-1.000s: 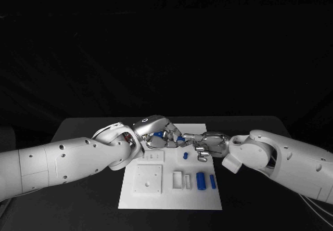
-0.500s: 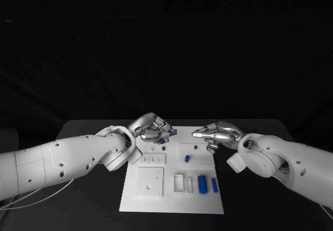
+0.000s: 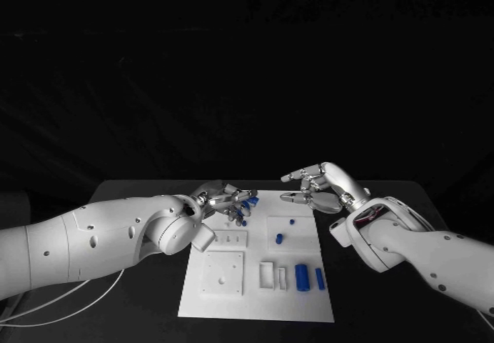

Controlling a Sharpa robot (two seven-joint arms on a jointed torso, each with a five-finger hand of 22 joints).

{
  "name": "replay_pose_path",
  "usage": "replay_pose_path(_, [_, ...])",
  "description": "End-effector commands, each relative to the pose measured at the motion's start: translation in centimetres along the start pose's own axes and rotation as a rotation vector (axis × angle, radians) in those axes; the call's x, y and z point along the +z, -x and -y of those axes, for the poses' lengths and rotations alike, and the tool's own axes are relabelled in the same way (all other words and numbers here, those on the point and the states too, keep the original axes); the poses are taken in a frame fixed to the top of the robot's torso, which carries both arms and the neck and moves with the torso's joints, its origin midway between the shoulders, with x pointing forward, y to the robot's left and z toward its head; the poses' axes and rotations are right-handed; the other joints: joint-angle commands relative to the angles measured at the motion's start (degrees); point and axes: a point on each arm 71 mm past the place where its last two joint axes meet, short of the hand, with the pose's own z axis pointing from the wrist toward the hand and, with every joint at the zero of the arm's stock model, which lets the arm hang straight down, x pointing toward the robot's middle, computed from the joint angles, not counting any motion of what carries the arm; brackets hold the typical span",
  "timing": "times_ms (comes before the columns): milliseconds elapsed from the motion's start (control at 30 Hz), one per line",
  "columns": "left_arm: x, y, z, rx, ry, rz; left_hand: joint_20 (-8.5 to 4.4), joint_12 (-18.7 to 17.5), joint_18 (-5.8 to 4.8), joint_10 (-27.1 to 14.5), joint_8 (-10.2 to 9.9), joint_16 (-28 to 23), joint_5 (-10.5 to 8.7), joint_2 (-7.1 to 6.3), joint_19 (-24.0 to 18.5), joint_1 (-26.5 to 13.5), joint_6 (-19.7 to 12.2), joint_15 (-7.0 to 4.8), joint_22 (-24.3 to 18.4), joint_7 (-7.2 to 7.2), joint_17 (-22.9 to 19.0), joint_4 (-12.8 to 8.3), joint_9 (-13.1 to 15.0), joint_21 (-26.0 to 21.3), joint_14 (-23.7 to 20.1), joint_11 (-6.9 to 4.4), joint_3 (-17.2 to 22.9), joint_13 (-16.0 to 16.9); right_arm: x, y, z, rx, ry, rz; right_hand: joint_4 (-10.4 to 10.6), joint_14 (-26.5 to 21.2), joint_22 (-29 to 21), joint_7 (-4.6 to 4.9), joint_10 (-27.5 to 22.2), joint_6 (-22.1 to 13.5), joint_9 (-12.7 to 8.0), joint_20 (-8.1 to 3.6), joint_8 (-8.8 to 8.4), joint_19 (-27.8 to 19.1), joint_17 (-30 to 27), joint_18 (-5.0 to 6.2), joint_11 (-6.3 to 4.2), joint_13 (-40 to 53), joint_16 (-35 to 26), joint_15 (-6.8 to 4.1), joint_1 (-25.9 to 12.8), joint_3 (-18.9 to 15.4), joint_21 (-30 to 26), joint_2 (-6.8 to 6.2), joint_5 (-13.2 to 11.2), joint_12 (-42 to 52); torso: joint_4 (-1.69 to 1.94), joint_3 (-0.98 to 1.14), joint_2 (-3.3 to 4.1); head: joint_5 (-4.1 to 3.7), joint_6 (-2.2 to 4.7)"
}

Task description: Assemble the parts on the task board

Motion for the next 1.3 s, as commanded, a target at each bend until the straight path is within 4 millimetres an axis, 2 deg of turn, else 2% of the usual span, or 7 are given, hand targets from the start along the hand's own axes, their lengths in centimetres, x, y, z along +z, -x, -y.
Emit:
replay_pose_path(33, [0.0, -0.7, -0.4, -0.135, 0.08, -0.049, -0.56, 2.45, -0.85, 1.69, -0.4, 1.4, -0.15, -0.72, 0.35, 0.03, 3.33, -0.63, 1.27, -2.86, 0.57, -6.54, -3.93, 0.43, 0.09, -0.46, 5.5, 1.3, 0.2, -0.5, -1.5, -0.185, 0.144, 0.042, 0.49, 0.12, 0.18, -0.06, -0.32, -0.53, -0.03, -0.27, -0.04, 2.5, -0.02, -0.32, 0.01, -0.03, -0.14, 0.27, 0.09, -0.2, -0.19, -0.61, -0.63, -0.32, 0.03, -0.09, 0.07, 0.07, -0.01])
replay_pose_path(333, [0.0, -0.9, -0.3, -0.157, 0.075, -0.048, -0.89, 5.96, -0.85, 1.62, -0.26, 4.21, -0.54, -1.09, 0.1, 0.08, 4.09, -1.02, 1.34, -2.8, 1.25, -8.67, -6.75, 3.22, 0.19, -1.11, 4.74, 3.7, 1.2, -2.9, -2.3, -0.151, 0.053, -0.036, 2.85, 0.15, -0.11, -0.02, -0.43, -1.15, 0.12, -0.13, -0.02, 2.51, 0.15, 0.0, 0.12, 0.29, 0.11, 0.38, -0.21, -2.71, -0.25, -0.83, -0.98, 0.13, 0.12, -0.17, 0.07, -0.23, 0.05])
replay_pose_path(433, [0.0, -1.0, -0.2, -0.153, 0.067, -0.043, -0.88, 6.37, -0.8, 1.46, -0.32, 4.44, -2.61, -0.82, -0.06, 0.53, 3.91, -1.02, 1.32, -2.68, 1.12, -9.31, -8.44, 3.91, 0.22, -1.09, 4.66, 4.15, 1.4, -3.3, -2.1, -0.11, -0.014, -0.055, 3.7, 0.2, -0.24, -0.07, -0.41, -0.99, 0.22, -0.17, -0.01, 2.55, 0.21, 0.01, 0.12, 0.45, 0.24, 0.35, -0.32, -3.19, -0.23, -0.87, -1.04, 0.4, 0.18, -0.22, 0.04, -0.37, 0.09])
replay_pose_path(500, [0.0, -1.0, -0.1, -0.15, 0.058, -0.037, -0.94, 6.76, -0.8, 1.13, -0.24, 4.66, -3.38, -0.47, -0.42, 0.73, 4.22, -1.03, 1.26, -2.64, 0.84, -9.95, -10.35, 4.79, 0.18, -1.09, 4.15, 4.9, 1.4, -3.5, -1.8, -0.071, -0.077, -0.067, 4.24, 0.21, -0.29, -0.08, -0.4, -1.03, 0.25, -0.17, -0.01, 2.57, 0.28, 0.1, 0.12, 0.52, 0.35, 0.35, -0.69, -3.33, -0.21, -0.97, -0.74, 0.52, 0.13, -0.21, 0.03, -0.35, 0.09])
replay_pose_path(667, [-0.1, -0.9, 0.0, -0.142, 0.043, -0.026, -0.89, 6.77, -0.7, 0.85, -0.21, 4.73, -3.66, -0.31, -0.72, 1.02, 4.18, -0.98, 1.21, -2.62, 0.49, -10.41, -11.24, 5.37, 0.17, -1.04, 3.77, 5.65, 1.2, -3.8, -1.2, 0.022, -0.201, -0.077, 6.66, 0.18, -0.57, -0.13, -0.47, -1.03, 0.37, -0.1, -0.01, 2.52, 0.39, 0.56, 0.11, 0.67, 0.51, 0.35, -1.4, -3.89, -0.2, -1.37, 1.39, 0.87, 0.06, -0.16, 0.03, -0.28, 0.02])
replay_pose_path(900, [-0.1, -1.0, 0.1, -0.139, 0.028, -0.025, -0.78, 5.9, -0.54, 0.96, -0.23, 4.81, -4.44, -0.3, -1.1, 1.59, 4.39, -0.91, 1.14, -2.37, -0.04, -10.97, -15.37, 5.91, 0.07, -0.95, 3.2, 6.15, 1.2, -4.4, -1.1, 0.106, -0.294, -0.099, 7.26, 0.28, -0.6, -0.21, -0.31, -0.83, 0.45, -0.11, 0.01, 2.59, 0.59, 0.55, 0.09, 0.84, 0.81, 0.33, -2.03, -4.26, 0.05, -1.46, 1.63, 1.19, 0.02, -0.1, 0.05, -0.28, 0.02])
replay_pose_path(1300, [-0.1, -1.4, 0.3, -0.136, 0.018, -0.032, -0.77, 5.63, -0.48, 1.01, -0.22, 4.79, -4.6, -0.14, -1.43, 1.63, 4.38, -0.89, 1.12, -2.35, -0.2, -11.07, -15.77, 6.56, 0.08, -0.92, 3.04, 6.2, 1.2, -5.2, -1.4, 0.131, -0.319, -0.137, 7.61, 0.23, -0.67, -0.23, -0.41, -0.8, 0.52, -0.09, 0.0, 2.54, 0.69, 0.66, 0.1, 0.87, 0.92, 0.33, -1.96, -4.77, 0.32, -1.33, 1.27, 1.33, 0.07, -0.13, 0.03, -0.38, -0.16])
